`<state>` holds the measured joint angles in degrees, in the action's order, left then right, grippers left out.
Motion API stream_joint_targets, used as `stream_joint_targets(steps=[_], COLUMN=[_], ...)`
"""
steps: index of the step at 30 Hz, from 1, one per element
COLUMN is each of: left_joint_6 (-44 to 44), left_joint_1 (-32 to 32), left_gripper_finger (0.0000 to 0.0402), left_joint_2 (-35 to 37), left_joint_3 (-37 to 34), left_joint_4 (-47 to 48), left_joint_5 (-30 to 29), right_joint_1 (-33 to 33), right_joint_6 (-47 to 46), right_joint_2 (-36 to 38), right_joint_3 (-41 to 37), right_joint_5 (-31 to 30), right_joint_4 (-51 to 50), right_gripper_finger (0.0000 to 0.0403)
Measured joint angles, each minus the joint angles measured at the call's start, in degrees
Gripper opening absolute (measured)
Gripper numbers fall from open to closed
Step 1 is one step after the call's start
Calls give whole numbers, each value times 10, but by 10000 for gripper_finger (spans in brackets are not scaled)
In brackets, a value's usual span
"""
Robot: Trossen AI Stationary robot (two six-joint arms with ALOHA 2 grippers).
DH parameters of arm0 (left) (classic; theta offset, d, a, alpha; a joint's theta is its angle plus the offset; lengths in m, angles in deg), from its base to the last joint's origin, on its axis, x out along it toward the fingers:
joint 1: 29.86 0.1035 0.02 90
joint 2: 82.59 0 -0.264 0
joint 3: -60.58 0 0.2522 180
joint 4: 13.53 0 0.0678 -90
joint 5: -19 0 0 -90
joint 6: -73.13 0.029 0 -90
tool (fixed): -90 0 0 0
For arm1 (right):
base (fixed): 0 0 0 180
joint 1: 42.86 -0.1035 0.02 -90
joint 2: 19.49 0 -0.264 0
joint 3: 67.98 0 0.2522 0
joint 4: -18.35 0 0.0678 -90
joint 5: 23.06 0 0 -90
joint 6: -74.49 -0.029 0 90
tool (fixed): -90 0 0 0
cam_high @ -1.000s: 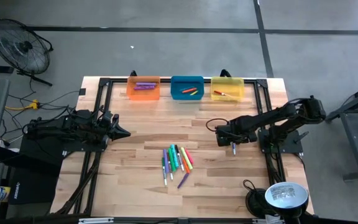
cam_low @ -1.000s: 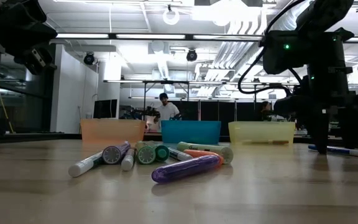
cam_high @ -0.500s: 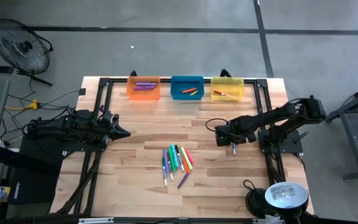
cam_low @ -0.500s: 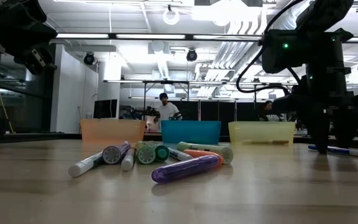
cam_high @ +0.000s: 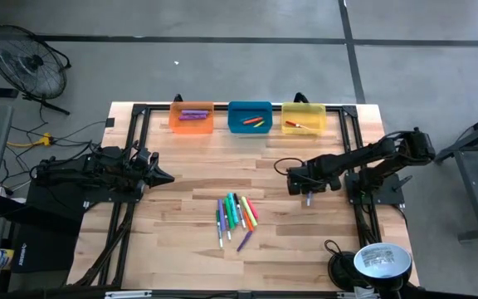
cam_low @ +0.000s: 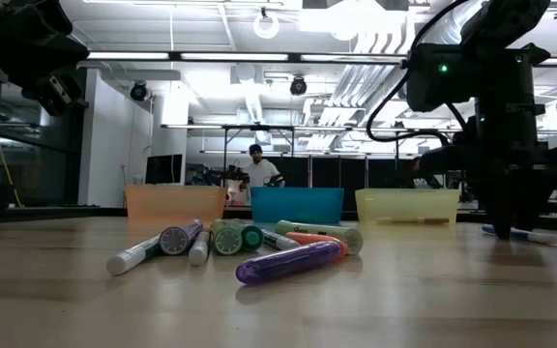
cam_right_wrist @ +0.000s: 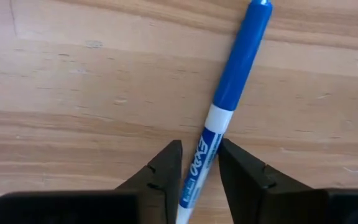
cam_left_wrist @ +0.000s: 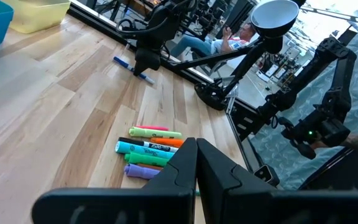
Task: Pick & Place Markers
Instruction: Put the blue marker into the yellow bin
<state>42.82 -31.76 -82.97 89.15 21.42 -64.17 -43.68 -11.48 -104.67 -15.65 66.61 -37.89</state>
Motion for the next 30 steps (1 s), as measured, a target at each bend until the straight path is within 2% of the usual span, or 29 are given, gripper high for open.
stream_joint_targets(steps=[9, 30], left_joint_6=[0, 0], left_joint_1=[0, 0], left_gripper_finger=[1, 1], left_joint_2=[0, 0], left_joint_3=[0, 0], left_joint_4=[0, 0], left_joint_5=[0, 0], right_joint_1=[0, 0], right_joint_6=[27, 91], right_joint_2=[0, 3], right_joint_3=[0, 0], right_joint_5=[-2, 12], right_joint_4=[0, 12], right_gripper_finger=[19, 17])
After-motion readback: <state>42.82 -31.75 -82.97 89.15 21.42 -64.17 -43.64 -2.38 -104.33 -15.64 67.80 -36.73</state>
